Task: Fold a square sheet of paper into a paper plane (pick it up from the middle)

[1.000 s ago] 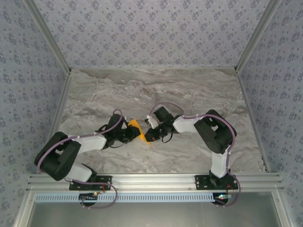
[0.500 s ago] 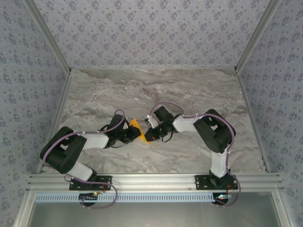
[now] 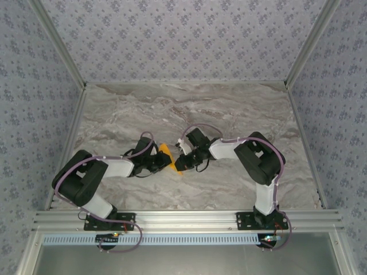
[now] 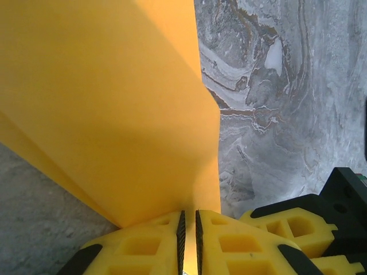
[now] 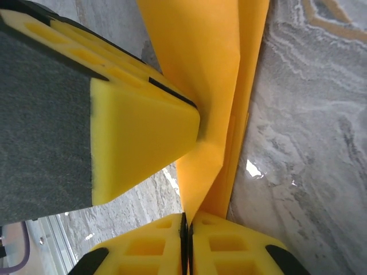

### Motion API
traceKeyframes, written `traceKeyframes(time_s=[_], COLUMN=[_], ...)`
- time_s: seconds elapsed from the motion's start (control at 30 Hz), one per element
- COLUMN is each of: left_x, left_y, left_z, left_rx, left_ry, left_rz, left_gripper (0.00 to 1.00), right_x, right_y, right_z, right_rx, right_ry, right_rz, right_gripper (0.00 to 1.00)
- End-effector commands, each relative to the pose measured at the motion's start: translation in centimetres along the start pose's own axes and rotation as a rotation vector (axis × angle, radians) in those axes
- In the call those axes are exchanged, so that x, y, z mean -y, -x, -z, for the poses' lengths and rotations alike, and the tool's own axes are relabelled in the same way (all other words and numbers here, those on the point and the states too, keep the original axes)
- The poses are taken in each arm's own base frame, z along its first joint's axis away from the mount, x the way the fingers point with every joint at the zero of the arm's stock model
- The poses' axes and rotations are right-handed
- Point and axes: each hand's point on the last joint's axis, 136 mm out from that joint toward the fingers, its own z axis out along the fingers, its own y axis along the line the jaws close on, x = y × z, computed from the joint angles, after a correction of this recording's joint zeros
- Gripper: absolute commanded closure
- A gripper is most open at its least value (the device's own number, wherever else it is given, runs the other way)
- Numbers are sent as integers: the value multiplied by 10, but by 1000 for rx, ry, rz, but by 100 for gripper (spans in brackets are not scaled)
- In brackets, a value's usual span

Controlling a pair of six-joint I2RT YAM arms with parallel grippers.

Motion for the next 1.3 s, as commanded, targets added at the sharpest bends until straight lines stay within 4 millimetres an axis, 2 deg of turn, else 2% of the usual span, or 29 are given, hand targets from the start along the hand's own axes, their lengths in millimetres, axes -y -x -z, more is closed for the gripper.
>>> traceKeyframes(time_s=[0.0,0.13,0.4,0.5,0.63,0.7,0.77,0.87,1.0,1.27], left_x=[-16,-20,-21,-21,-23,-23,-23,-24,-24,-25], left_y=[-3,-4,-4,-4,-5,-5,-5,-4,-3,-2], left_z=[-5,-6,-6,-6,-6,-6,-6,-4,-2,-3], left_rx=[-8,-15,-18,-18,-21,-21,-21,-12,-5,-5], left_ry=[75,86,95,98,103,103,105,112,122,125], left_rz=[-2,3,5,4,5,7,8,15,14,17], left_gripper=[83,83,83,84,84,84,85,88,89,91], right_x=[6,7,26,16,3,8,8,-6,-13,-12], right_y=[-7,-18,-35,-28,-11,-4,4,12,18,12], right_z=[10,12,4,9,29,39,43,33,21,-1], right_rx=[-14,-45,-96,-71,12,51,76,79,83,20], right_ry=[-34,-38,-115,-114,-142,-223,-278,-260,-249,-195], right_rz=[-60,-83,-126,-107,-69,-78,-65,-47,-56,-82], right_gripper=[85,86,90,89,82,78,79,88,99,100])
